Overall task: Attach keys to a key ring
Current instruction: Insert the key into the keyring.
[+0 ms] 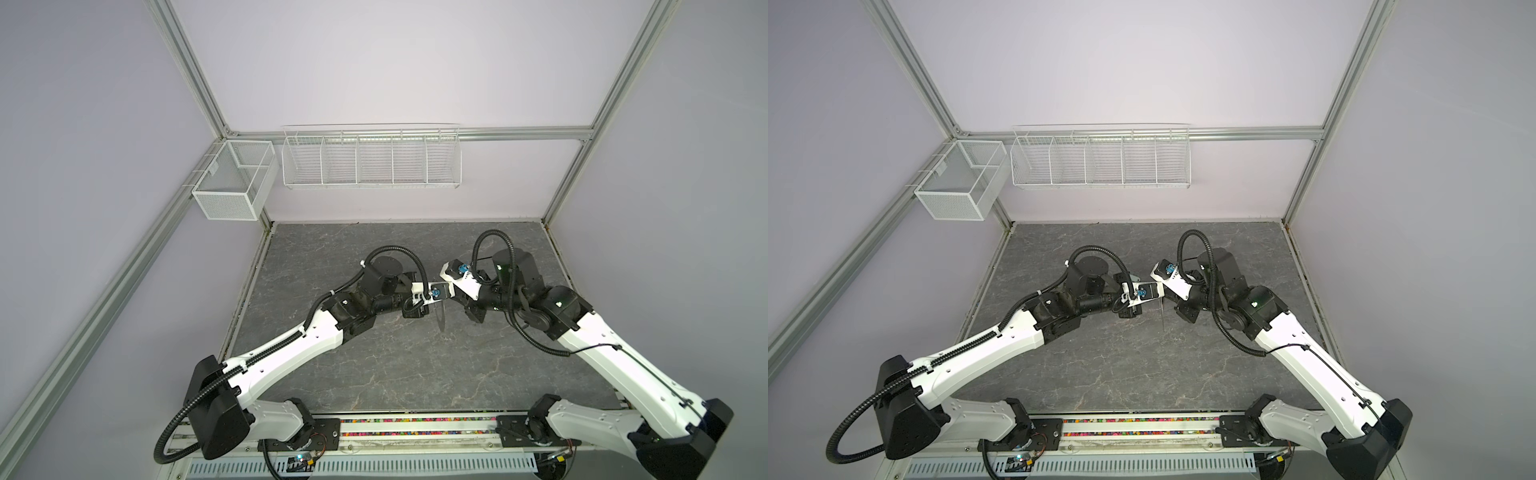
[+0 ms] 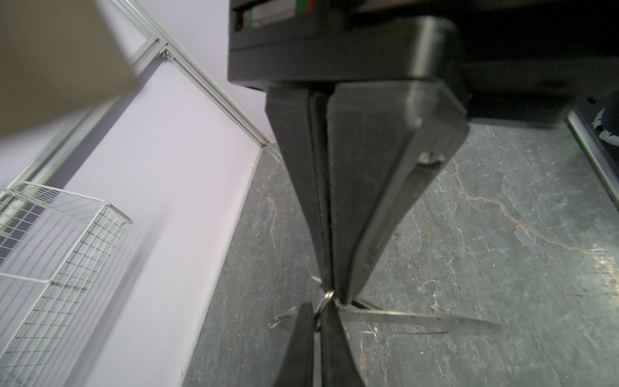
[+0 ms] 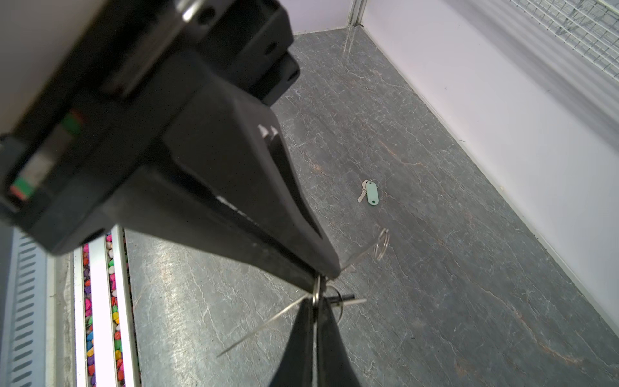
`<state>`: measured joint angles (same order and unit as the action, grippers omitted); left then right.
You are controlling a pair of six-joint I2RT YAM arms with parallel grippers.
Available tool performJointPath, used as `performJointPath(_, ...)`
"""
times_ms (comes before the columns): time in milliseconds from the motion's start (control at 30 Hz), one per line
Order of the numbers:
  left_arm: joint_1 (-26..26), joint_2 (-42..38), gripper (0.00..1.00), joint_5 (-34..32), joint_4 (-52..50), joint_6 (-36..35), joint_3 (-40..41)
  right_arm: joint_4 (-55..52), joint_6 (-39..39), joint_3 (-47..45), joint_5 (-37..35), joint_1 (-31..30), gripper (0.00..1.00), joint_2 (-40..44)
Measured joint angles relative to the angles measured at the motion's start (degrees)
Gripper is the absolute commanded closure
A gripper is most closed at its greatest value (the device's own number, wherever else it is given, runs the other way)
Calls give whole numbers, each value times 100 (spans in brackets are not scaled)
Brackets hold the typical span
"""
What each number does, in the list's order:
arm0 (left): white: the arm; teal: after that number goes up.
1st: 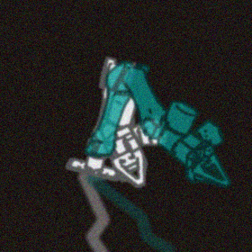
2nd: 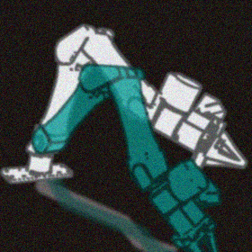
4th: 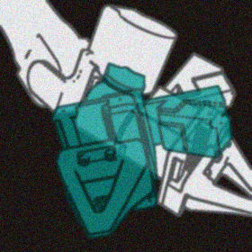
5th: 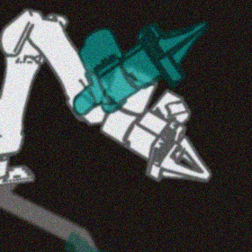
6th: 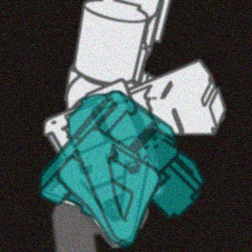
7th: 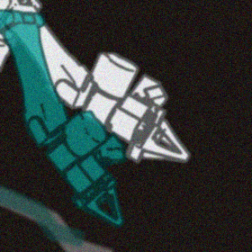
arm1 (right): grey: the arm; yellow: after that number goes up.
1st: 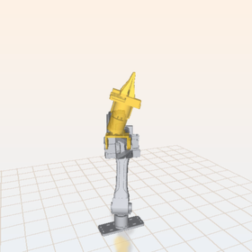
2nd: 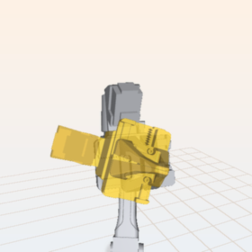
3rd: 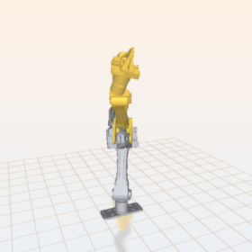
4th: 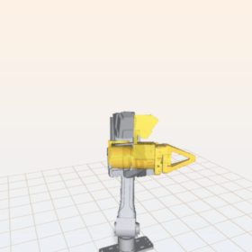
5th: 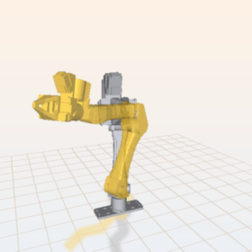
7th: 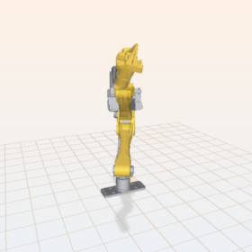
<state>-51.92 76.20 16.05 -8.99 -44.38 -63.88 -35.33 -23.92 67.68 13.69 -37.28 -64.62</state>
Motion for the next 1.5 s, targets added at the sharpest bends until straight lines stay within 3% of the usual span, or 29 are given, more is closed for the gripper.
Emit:
performJointPath(200, -13, 66, 100, 103, -83, 50, -4, 227, -74, -127, -221, -39, 74, 90)
performJointPath(400, 66, 105, 100, 553, 221, 636, 31, 914, -129, -595, -682, -55, 54, 651)
performJointPath(667, 605, 105, 100, 1449, 1543, 1963, 382, 1491, 157, -1287, -1373, 116, 51, 1353)
performJointPath(933, 737, 107, 100, 1923, 2627, 2870, 614, 1825, 492, -1598, -1176, 129, 51, 1469)
performJointPath(1500, 741, 214, 100, 2052, 3316, 3460, 654, 2691, 793, -1591, -466, 131, 63, 909)
